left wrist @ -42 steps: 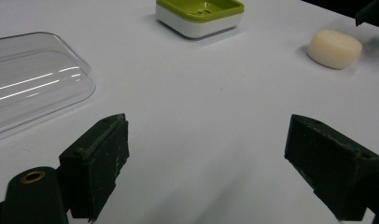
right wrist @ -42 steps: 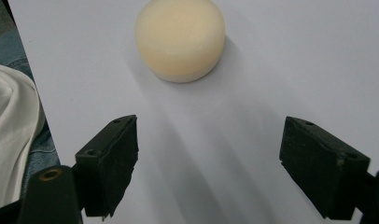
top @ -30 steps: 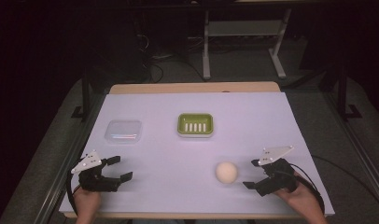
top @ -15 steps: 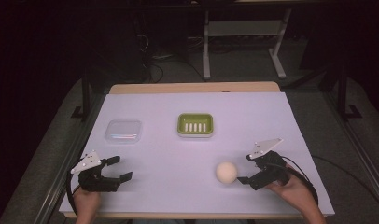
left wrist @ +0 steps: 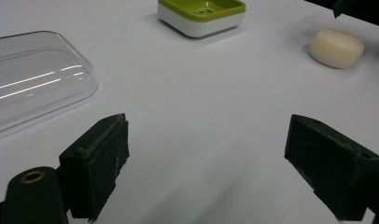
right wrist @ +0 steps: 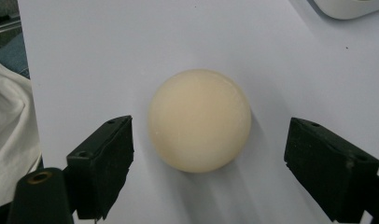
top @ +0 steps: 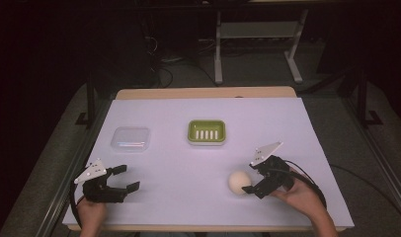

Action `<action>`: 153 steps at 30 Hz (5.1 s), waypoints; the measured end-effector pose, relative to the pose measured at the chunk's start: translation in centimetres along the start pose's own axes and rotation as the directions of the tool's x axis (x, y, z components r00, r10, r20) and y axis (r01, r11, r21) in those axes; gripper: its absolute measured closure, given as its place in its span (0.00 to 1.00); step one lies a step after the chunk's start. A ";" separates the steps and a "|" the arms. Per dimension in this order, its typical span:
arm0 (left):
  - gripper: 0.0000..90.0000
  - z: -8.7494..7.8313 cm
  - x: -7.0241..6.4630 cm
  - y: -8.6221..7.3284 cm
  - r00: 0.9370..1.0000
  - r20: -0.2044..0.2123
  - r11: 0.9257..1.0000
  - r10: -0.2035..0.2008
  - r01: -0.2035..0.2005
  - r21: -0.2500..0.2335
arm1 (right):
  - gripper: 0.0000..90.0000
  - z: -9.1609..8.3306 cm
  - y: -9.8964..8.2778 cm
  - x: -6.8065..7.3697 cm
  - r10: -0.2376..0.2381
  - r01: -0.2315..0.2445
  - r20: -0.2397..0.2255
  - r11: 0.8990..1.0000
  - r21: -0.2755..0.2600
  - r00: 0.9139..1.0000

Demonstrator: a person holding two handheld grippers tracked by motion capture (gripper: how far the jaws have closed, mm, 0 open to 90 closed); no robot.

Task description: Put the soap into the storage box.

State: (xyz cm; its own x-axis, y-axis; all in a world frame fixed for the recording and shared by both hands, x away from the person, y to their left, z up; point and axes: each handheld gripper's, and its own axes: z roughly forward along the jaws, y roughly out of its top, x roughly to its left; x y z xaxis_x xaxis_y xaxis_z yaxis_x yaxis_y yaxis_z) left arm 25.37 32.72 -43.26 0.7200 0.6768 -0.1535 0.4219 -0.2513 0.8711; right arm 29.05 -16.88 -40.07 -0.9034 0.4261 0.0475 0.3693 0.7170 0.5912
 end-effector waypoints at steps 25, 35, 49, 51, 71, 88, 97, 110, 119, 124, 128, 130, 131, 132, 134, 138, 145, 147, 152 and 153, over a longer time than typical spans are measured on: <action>0.15 0.1 0.0 0.2 1.000 0.005 1.000 0.005 -0.005 -0.002 | 0.17 3.0 0.9 -0.1 -0.048 0.050 -0.039 0.997 0.065 0.998; 0.15 0.0 0.1 0.2 1.000 0.003 1.000 0.002 -0.002 -0.010 | 0.17 4.1 0.7 0.2 -0.065 0.068 -0.035 0.992 0.102 0.997; 0.15 0.2 0.1 0.2 1.000 0.006 1.000 0.001 -0.001 -0.006 | 0.20 4.6 0.9 0.4 -0.090 0.093 -0.027 0.989 0.113 0.996; 0.15 0.2 0.1 0.3 1.000 0.006 1.000 0.003 -0.002 -0.006 | 0.20 4.6 0.9 0.4 -0.091 0.094 -0.025 0.989 0.113 0.996; 0.15 0.2 0.2 0.2 1.000 0.006 1.000 0.000 0.000 -0.005 | 0.26 5.0 1.0 0.6 -0.100 0.099 0.001 0.986 0.137 0.995; 0.15 0.0 0.3 0.2 1.000 0.002 1.000 -0.003 0.003 -0.007 | 0.26 5.0 1.1 0.6 -0.083 0.082 -0.003 0.987 0.139 0.997; 0.15 -0.3 0.5 0.0 1.000 -0.006 1.000 -0.023 0.023 -0.020 | 0.26 4.0 2.4 0.3 -0.079 0.082 -0.030 0.992 0.096 0.996; 0.15 -0.4 0.6 -0.1 1.000 -0.009 1.000 -0.022 0.022 -0.019 | 0.26 4.0 4.5 -1.0 -0.094 0.100 -0.078 0.991 0.089 0.993; 0.15 -0.5 0.7 -0.1 1.000 -0.013 1.000 -0.013 0.013 -0.024 | 0.26 3.7 5.3 -1.9 -0.104 0.111 -0.089 0.991 0.077 0.991; 0.15 -0.5 0.7 -0.1 1.000 -0.011 0.999 -0.028 0.027 -0.028 | 0.26 3.4 6.2 -2.6 -0.115 0.122 -0.093 0.990 0.067 0.989; 0.15 -0.5 0.6 0.0 1.000 -0.012 0.999 -0.023 0.023 -0.027 | 0.26 3.3 6.9 -3.1 -0.121 0.128 -0.096 0.990 0.064 0.988; 0.15 -0.5 0.7 -0.1 1.000 -0.011 0.999 -0.024 0.024 -0.027 | 0.26 3.3 7.0 -3.2 -0.117 0.124 -0.103 0.990 0.062 0.988; 0.15 -0.5 0.7 -0.1 1.000 -0.012 0.999 -0.025 0.025 -0.028 | 0.26 3.3 7.2 -3.3 -0.121 0.127 -0.100 0.990 0.061 0.988; 0.15 -0.5 0.7 -0.1 1.000 -0.012 0.999 -0.026 0.025 -0.027 | 0.26 3.4 7.4 -3.4 -0.126 0.132 -0.102 0.989 0.062 0.987; 0.15 -0.6 0.7 -0.1 1.000 -0.013 0.999 -0.025 0.025 -0.028 | 0.26 3.5 7.8 -3.5 -0.127 0.134 -0.107 0.989 0.063 0.986; 0.15 -0.6 0.8 -0.1 1.000 -0.014 0.999 -0.026 0.026 -0.028 | 0.26 3.8 8.5 -3.8 -0.148 0.155 -0.129 0.987 0.051 0.981; 0.15 -0.7 0.8 -0.1 0.999 -0.012 0.999 -0.030 0.030 -0.036 | 0.26 4.1 10.1 -4.3 -0.171 0.180 -0.137 0.982 0.055 0.976; 0.15 -0.7 0.9 -0.1 1.000 -0.013 0.999 -0.027 0.027 -0.031 | 0.26 4.2 10.4 -4.4 -0.164 0.174 -0.138 0.983 0.062 0.977; 0.15 -0.8 0.9 -0.1 0.999 -0.015 0.999 -0.036 0.036 -0.038 | 0.26 4.4 10.9 -4.8 -0.172 0.181 -0.142 0.982 0.057 0.975; 0.15 -0.8 0.9 -0.1 0.999 -0.015 0.999 -0.037 0.036 -0.038 | 0.26 4.4 11.0 -4.8 -0.175 0.185 -0.139 0.981 0.061 0.975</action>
State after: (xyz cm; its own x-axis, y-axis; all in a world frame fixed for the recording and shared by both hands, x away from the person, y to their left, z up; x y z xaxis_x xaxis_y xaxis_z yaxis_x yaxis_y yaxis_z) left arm 25.55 33.89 -43.15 0.6959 0.6956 -0.1786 0.4264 -0.2001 0.8821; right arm 38.42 -8.65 -37.33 -0.9755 0.2130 0.0551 0.2086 0.8156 0.5398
